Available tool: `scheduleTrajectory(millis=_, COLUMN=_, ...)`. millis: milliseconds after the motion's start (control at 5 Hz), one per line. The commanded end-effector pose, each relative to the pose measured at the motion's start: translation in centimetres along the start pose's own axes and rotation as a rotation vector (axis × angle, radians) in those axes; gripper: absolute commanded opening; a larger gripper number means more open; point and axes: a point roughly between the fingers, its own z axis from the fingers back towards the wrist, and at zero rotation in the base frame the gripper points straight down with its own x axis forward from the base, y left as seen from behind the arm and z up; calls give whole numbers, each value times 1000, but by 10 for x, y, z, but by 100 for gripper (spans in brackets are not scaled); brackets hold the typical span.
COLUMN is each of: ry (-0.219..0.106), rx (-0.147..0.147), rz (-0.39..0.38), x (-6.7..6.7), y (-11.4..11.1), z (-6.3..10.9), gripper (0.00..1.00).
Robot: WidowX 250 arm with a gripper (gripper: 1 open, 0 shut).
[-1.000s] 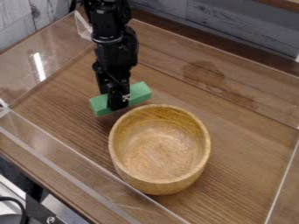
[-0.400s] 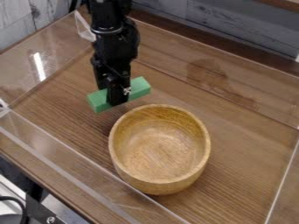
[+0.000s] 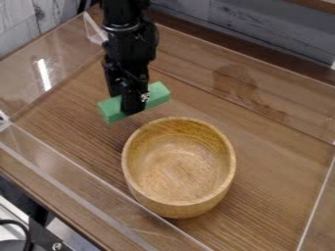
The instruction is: Put the green block in the brown bowl
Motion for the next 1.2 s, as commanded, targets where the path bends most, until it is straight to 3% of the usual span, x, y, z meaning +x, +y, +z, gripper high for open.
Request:
scheduleTrajectory(millis=0, ry=-62, rx=53, rz=12, x=8, y=1, z=25, gripper=0)
scheduleTrajectory(millis=1000, ry=-61, rx=47, rz=132, x=4, y=-37, z=42, gripper=0)
